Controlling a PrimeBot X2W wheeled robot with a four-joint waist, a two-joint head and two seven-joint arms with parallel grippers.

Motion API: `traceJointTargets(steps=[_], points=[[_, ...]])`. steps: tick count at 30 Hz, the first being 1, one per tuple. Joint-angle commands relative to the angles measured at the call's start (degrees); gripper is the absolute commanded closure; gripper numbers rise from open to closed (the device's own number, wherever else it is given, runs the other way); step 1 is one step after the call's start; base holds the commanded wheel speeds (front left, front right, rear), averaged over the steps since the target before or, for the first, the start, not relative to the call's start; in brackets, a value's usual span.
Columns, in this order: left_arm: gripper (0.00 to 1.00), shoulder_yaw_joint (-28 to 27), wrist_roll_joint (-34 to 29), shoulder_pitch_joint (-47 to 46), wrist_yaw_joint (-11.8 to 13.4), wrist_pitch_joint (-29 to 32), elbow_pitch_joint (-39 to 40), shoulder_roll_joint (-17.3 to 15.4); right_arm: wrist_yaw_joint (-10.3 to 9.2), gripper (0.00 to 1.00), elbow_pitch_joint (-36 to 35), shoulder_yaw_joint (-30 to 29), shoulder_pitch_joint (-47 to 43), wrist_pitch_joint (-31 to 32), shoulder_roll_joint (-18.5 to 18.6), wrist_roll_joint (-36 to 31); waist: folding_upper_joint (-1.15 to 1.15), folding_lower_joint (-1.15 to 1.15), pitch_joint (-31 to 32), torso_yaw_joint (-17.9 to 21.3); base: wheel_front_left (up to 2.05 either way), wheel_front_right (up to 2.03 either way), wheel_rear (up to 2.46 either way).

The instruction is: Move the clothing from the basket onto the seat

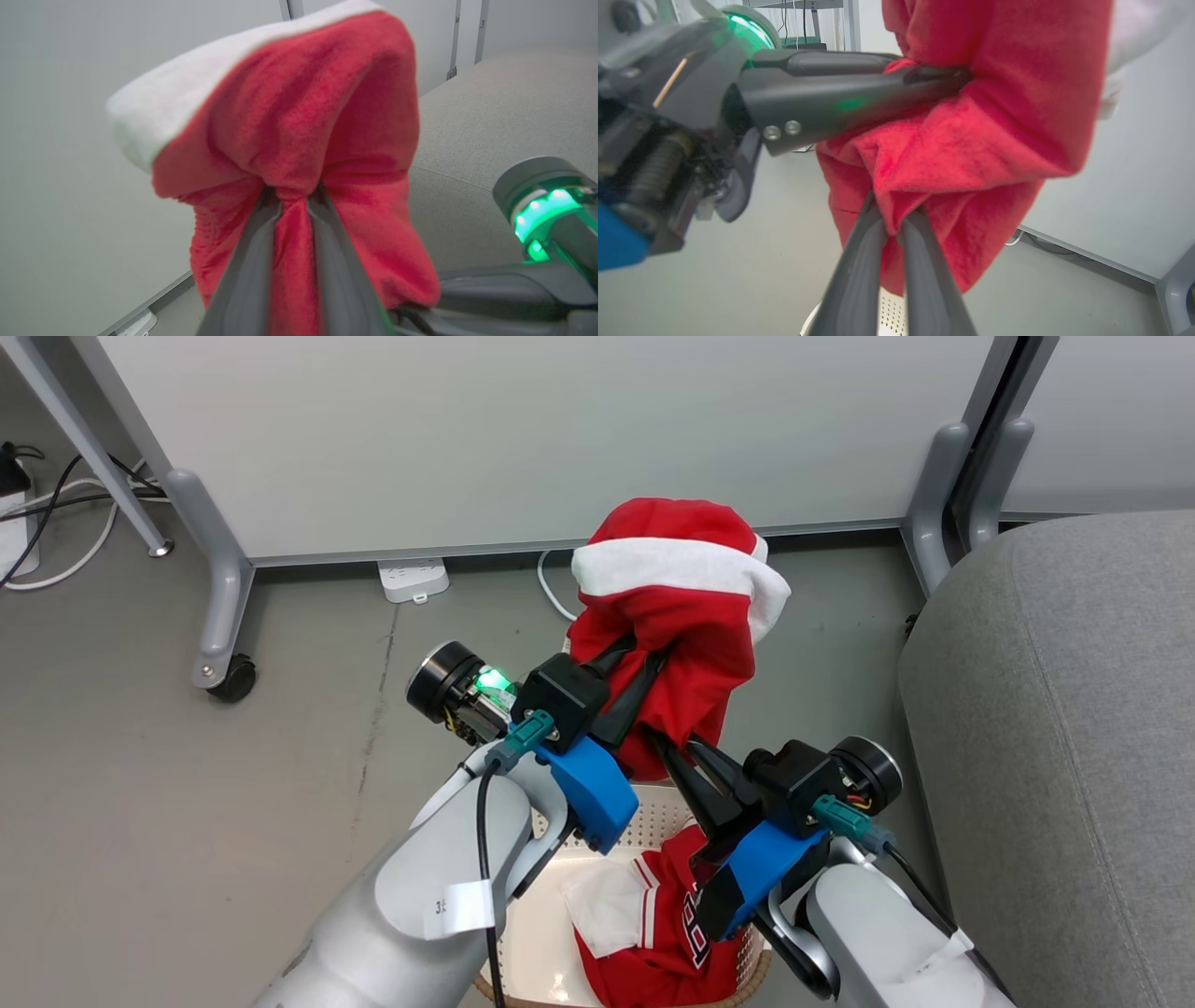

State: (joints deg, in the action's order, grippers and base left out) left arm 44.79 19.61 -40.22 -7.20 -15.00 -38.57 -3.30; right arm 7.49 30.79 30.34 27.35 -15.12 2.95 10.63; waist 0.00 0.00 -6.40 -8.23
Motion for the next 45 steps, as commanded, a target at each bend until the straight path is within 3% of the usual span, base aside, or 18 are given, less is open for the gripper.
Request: traceJointTargets(steps=[1, 12, 13, 14, 36, 45], points=[[1.0, -0.6, -0.4, 0.1, -0.2, -0.3, -0.1, -0.1, 0.01, 1.0, -0.3, 0.2, -0.9, -0.1, -0.1, -0.1, 0.0, 0.0, 0.0, 0.1, 0.0, 0.0, 0.0], [1.0, -1.2, -1.5, 0.3, -0.2, -0.3, -0.3, -0.1, 0.01, 1.0, -0.4, 0.1, -1.2, -0.1, -0.1, -0.4, 0.0, 0.0, -0.2, 0.6, 0.0, 0.0, 0.0], [0.7, -1.4, -1.5, 0.3, -0.2, -0.3, -0.3, -0.1, 0.01, 1.0, -0.4, 0.0, -1.2, -0.1, -0.1, -0.4, 0.0, 0.0, -0.2, 0.6, 0.0, 0.0, 0.0], [0.0, -1.6, -1.6, 0.3, -0.2, -0.3, -0.3, -0.1, 0.01, 1.0, -0.4, 0.0, -1.2, -0.1, -0.1, -0.4, 0.0, 0.0, -0.2, 0.6, 0.0, 0.0, 0.0], [0.0, -4.2, -4.1, 0.5, -0.2, -0.3, 0.4, 0.1, 0.01, 1.0, -1.0, -0.9, -0.4, -0.1, -0.1, -0.8, 0.0, 0.0, -1.3, 1.9, 0.0, 0.0, 0.0], [0.0, -4.5, -4.6, 0.2, -0.3, -0.3, 0.7, -0.4, 0.01, 1.0, -1.6, -5.2, 0.0, -0.1, -0.1, -2.8, 0.0, 0.0, -2.0, 3.9, 0.0, 0.0, 0.0]])
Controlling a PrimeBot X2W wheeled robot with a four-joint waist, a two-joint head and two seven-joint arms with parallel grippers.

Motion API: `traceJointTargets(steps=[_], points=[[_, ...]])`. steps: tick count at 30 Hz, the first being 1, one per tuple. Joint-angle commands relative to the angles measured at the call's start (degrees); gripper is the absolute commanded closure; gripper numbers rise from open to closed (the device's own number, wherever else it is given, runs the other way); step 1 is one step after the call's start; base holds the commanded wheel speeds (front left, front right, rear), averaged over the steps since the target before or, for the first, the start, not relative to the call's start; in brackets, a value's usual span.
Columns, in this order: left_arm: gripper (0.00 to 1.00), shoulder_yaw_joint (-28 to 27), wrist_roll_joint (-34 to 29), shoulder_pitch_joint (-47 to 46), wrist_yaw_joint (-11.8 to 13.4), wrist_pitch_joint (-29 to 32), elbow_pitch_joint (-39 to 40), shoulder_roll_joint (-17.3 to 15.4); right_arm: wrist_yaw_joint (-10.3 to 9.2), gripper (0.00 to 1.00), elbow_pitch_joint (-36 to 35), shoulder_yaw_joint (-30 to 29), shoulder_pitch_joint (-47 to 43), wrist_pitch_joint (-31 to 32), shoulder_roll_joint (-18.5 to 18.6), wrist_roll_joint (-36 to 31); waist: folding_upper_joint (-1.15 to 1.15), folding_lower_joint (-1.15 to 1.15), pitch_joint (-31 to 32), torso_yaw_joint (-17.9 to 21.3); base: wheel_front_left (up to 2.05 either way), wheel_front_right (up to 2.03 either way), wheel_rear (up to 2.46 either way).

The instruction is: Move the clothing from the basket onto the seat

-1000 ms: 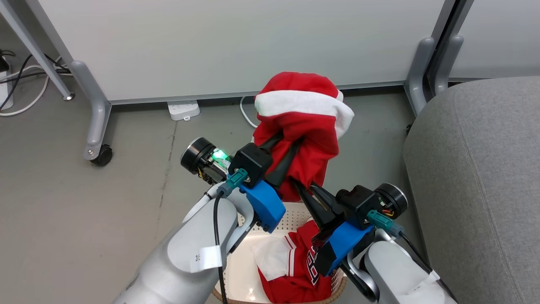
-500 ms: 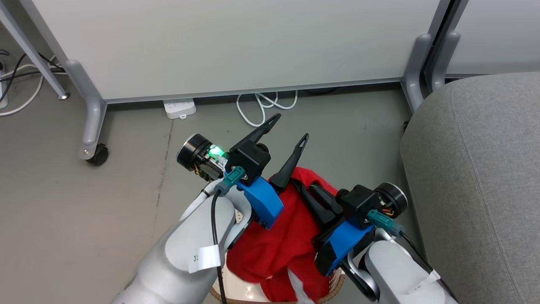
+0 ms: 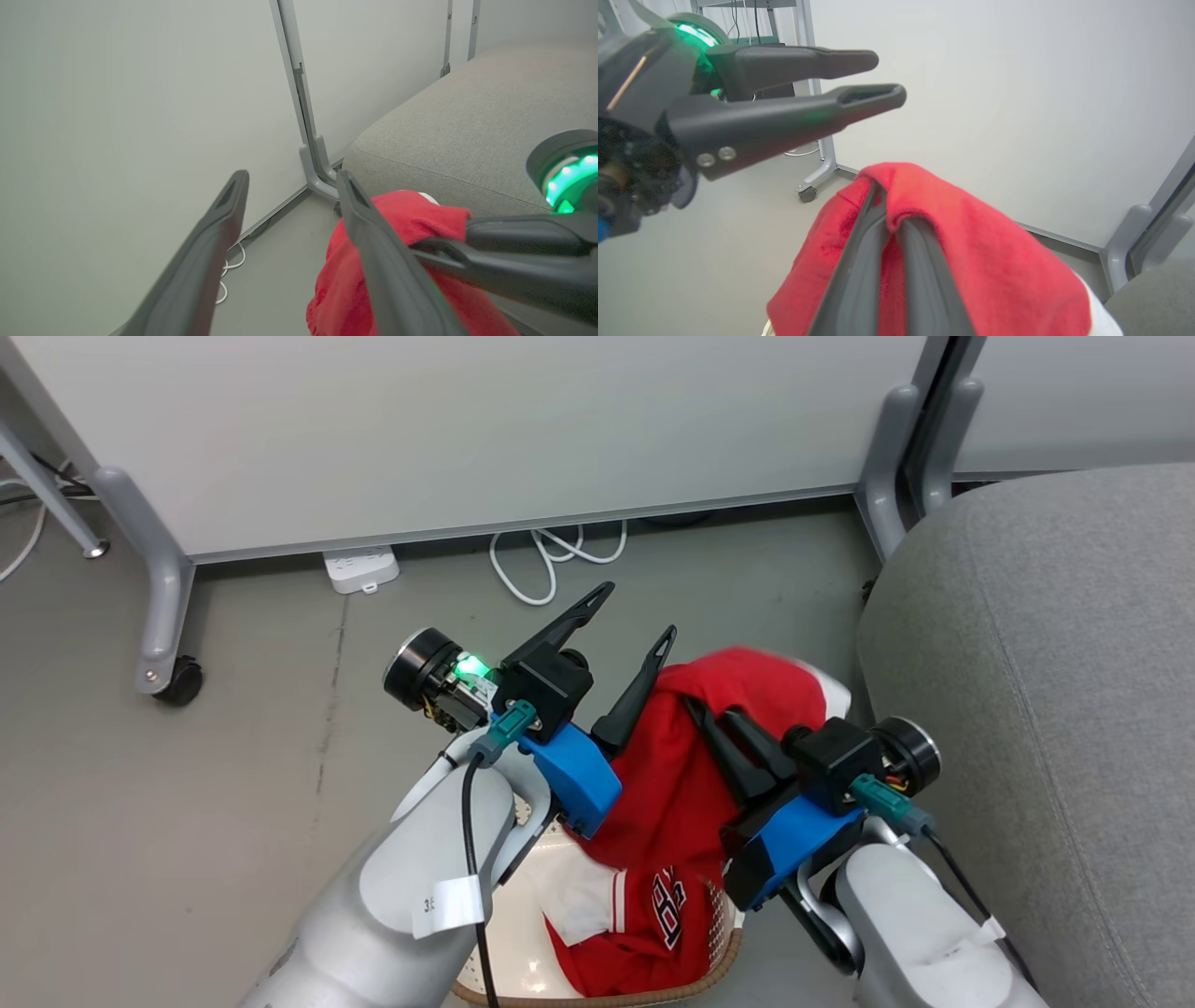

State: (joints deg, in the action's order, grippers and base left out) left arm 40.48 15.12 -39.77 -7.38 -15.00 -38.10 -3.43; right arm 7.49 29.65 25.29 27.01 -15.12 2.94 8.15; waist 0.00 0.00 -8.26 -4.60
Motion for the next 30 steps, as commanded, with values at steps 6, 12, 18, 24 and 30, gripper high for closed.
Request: traceJointTargets(steps=[6, 12, 18, 24, 30], points=[[0.0, 0.1, -0.5, 0.0, -0.1, -0.2, 0.4, -0.6, 0.01, 1.0, -2.4, -4.4, -1.2, -0.1, -0.1, -2.3, 0.0, 0.0, -1.0, 2.8, 0.0, 0.0, 0.0], [0.0, 0.8, -0.5, 0.1, -0.1, -0.2, 0.6, -1.0, 0.01, 1.0, -5.1, -8.8, -2.5, -0.1, 0.4, -3.9, 0.0, 0.0, -2.0, 6.2, 0.0, 0.0, 0.0], [0.0, 2.0, -0.6, 0.3, -0.1, -0.2, 1.2, -1.6, 0.01, 1.0, -7.3, -13.4, -3.0, -0.1, 1.1, -4.5, 0.0, 0.0, -2.8, 10.2, 0.0, 0.0, 0.0], [0.0, 3.8, -0.2, 0.7, -0.1, -0.2, 1.9, -1.9, 0.01, 1.0, -9.8, -17.8, -4.1, -0.1, 1.2, -4.9, 0.0, 0.0, -3.6, 14.1, 0.0, 0.0, 0.0], [0.0, 6.0, 0.0, 1.1, -0.1, -0.2, 2.6, -2.1, 0.01, 1.0, -12.3, -21.5, -5.8, -0.1, 1.0, -5.0, 0.0, 0.0, -4.3, 18.0, 0.0, 0.0, 0.0]])
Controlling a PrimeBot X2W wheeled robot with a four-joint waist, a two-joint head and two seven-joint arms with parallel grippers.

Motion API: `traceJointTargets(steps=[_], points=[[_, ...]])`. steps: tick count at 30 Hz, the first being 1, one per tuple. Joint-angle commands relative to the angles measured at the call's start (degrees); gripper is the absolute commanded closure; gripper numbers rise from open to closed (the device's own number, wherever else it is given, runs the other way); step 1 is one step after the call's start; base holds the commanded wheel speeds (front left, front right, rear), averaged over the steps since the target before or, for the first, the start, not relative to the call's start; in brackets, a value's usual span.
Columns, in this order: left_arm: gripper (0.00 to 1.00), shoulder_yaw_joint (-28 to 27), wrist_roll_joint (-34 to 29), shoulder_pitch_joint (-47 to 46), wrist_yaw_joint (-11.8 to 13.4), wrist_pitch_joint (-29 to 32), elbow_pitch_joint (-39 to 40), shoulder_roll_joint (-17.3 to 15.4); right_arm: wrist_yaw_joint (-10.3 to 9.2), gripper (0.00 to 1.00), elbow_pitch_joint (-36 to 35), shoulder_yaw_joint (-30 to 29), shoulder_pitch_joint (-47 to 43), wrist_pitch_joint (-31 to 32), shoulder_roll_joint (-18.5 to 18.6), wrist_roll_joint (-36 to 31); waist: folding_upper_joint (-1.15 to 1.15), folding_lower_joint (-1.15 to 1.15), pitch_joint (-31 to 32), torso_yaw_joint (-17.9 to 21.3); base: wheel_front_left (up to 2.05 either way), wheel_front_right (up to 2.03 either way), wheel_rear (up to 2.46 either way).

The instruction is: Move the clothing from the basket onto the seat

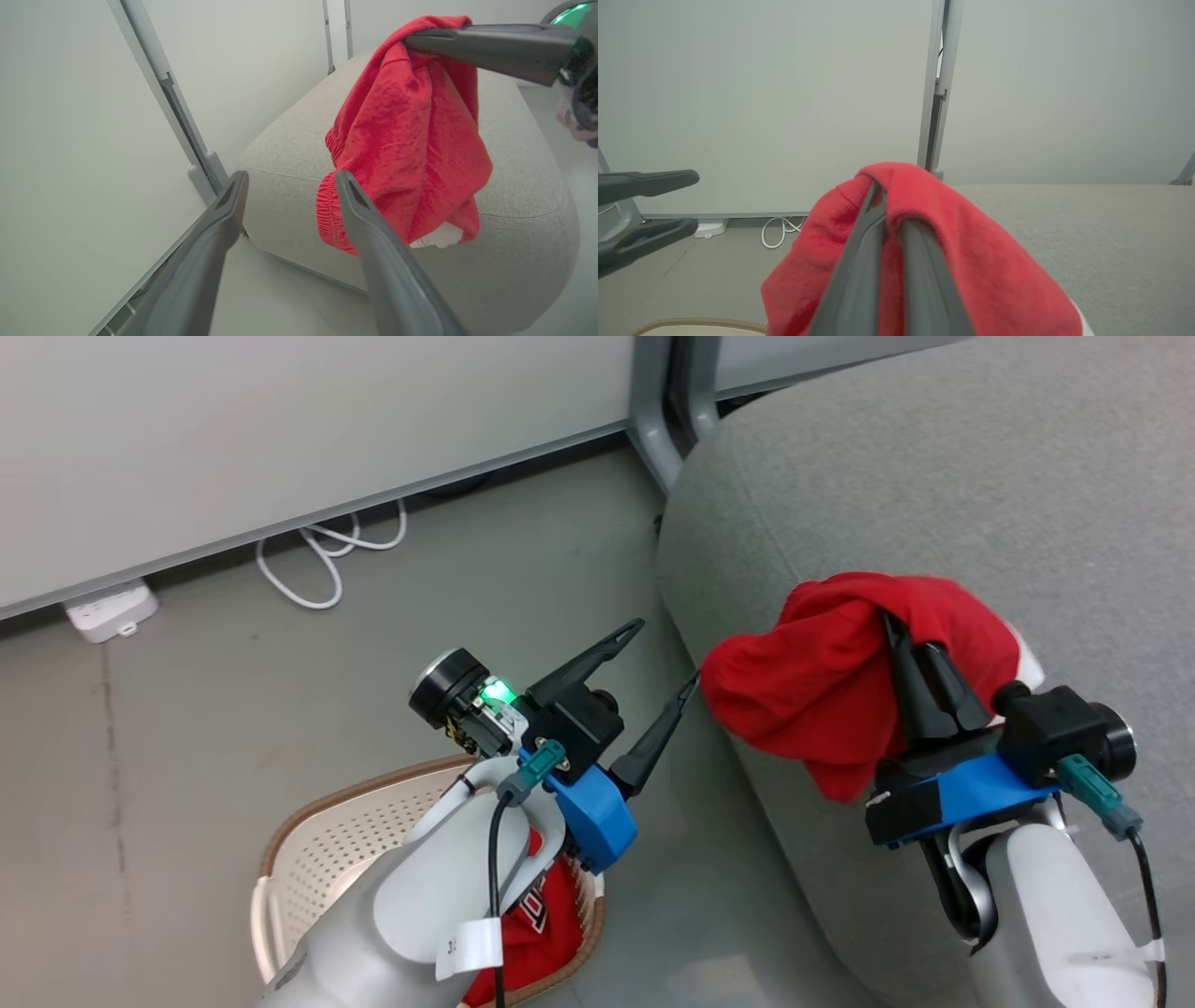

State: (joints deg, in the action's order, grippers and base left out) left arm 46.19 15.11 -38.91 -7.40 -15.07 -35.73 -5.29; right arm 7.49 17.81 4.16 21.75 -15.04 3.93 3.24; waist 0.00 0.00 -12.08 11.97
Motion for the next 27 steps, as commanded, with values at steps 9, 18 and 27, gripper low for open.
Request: traceJointTargets(steps=[9, 18, 27], points=[[0.0, 3.3, 0.8, 0.4, -0.1, -0.2, 1.5, -0.7, 0.01, 1.0, -3.1, -4.7, -3.7, -0.2, -0.6, 0.5, 0.0, 0.0, -2.0, 6.5, 0.0, 0.0, 0.0], [0.0, 4.7, 1.1, 0.2, -0.1, -0.2, 2.0, -1.1, 0.01, 1.0, -4.0, -6.7, -5.9, -0.2, -0.9, 0.9, 0.0, 0.0, -3.0, 9.0, 0.0, 0.0, 0.0], [0.0, 4.5, 1.0, -0.3, -0.1, -0.2, 3.2, -1.1, 0.01, 1.0, -4.5, -7.1, -5.1, -0.2, -1.1, 0.9, 0.0, 0.0, -3.5, 8.8, 0.0, 0.0, 0.0]])
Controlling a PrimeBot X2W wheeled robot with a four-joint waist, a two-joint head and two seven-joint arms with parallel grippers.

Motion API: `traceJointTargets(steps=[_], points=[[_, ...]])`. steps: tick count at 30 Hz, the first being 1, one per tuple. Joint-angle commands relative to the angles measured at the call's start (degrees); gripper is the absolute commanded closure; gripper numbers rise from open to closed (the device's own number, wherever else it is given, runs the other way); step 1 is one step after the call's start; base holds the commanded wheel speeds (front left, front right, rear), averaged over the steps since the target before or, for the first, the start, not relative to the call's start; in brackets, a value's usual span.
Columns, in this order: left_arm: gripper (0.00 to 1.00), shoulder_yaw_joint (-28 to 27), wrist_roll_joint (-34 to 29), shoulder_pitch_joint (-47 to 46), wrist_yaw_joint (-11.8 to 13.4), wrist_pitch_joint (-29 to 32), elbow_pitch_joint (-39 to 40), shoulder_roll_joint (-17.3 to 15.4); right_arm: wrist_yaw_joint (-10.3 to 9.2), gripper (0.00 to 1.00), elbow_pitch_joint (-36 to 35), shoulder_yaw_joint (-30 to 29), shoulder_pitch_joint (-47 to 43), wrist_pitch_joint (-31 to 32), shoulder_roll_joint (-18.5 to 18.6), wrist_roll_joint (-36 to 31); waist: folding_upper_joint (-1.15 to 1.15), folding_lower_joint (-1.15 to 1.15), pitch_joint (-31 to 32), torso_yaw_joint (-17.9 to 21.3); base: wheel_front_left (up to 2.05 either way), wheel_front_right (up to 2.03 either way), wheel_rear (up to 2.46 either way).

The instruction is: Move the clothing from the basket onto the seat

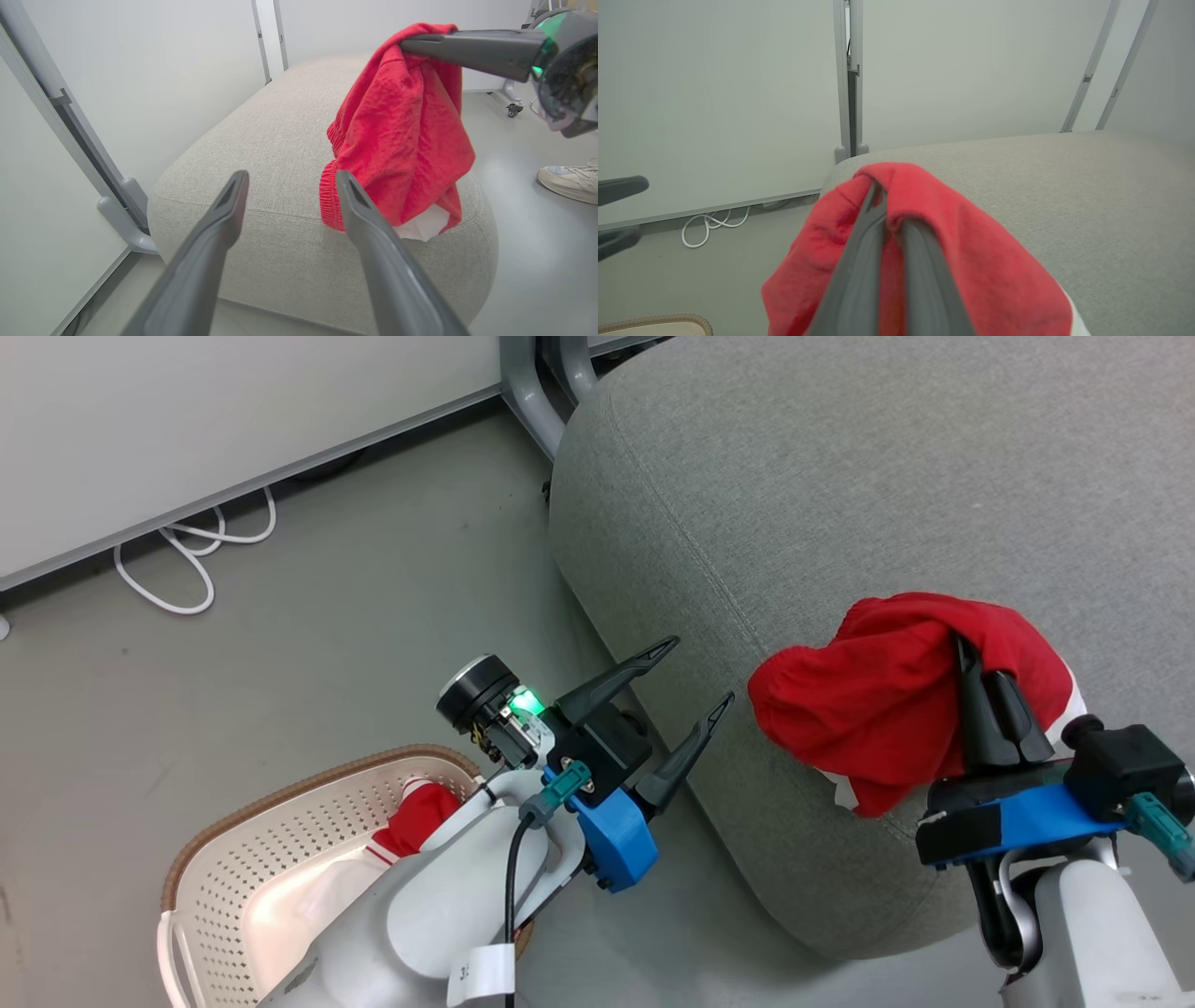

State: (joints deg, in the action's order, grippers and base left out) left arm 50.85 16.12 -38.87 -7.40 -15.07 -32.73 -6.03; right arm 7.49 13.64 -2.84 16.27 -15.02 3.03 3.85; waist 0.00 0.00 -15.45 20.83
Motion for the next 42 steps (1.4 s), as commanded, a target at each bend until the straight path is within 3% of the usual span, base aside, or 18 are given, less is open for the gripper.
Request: traceJointTargets(steps=[1, 9, 14, 25, 34, 42], points=[[0.0, -0.3, -0.2, -0.5, -0.1, -0.2, 0.4, -0.4, 0.01, 1.0, -0.5, -0.2, 0.9, -0.2, -0.2, 0.3, 0.0, 0.0, -0.3, -0.3, 0.0, 0.0, 0.0], [0.0, -1.3, -1.9, -2.7, 0.2, -0.2, 2.6, -1.4, 0.01, 1.0, -2.8, -0.7, 8.6, -0.2, 2.3, -0.6, 0.0, 0.0, -5.8, -1.9, 0.0, 0.0, 0.0], [0.0, -1.5, -2.9, -5.5, 0.1, -0.2, 3.5, -2.7, 0.01, 1.0, -4.8, -2.8, 17.5, -0.2, 6.0, -0.7, 0.0, 0.0, -11.7, -3.0, 0.0, 0.0, 0.0], [0.0, -1.9, -5.2, -13.3, 0.4, 0.3, 6.0, -5.0, 0.01, 1.0, -6.3, -16.3, 36.6, -0.2, 16.6, -0.7, 0.0, 0.0, -25.8, -5.4, 0.0, 0.0, 0.0], [0.0, -1.7, -6.2, -16.9, 0.5, 1.2, 8.7, -6.8, 0.01, 1.0, 2.5, -23.8, 42.5, -0.2, 22.3, -2.0, 0.0, 0.0, -33.2, -6.8, 0.0, 0.0, 0.0], [0.0, -1.4, -6.4, -17.1, 1.0, 1.4, 10.5, -7.9, 0.01, 1.0, 10.6, -26.1, 40.0, -0.2, 20.5, -3.7, 0.0, 0.0, -35.1, -7.2, 0.0, 0.0, 0.0]])
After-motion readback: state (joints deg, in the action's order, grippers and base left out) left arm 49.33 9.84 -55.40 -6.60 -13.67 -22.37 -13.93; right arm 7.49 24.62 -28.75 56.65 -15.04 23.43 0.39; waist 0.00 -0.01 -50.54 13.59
